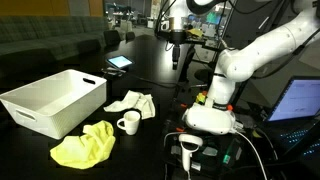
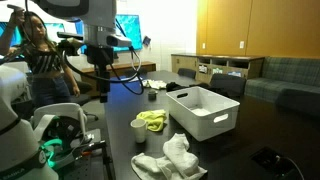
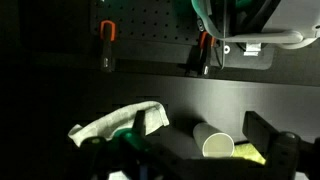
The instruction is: Put the towels into the basket and the marker and tape into the mug
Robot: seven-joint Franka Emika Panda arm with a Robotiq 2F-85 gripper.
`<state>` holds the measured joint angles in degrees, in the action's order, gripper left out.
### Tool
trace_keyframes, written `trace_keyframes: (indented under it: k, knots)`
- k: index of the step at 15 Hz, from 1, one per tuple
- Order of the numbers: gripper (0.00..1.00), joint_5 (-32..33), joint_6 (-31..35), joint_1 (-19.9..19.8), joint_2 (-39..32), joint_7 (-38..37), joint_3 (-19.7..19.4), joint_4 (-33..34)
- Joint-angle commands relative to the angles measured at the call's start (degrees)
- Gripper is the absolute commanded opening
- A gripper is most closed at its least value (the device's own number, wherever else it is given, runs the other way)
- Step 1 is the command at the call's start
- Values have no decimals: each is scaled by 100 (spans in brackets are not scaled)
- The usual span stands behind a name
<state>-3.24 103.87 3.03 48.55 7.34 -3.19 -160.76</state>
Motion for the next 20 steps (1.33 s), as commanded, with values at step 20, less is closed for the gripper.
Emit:
trace_keyframes:
  k: [20]
  knots:
    - [100, -704, 1912, 117, -3752, 21, 27, 898]
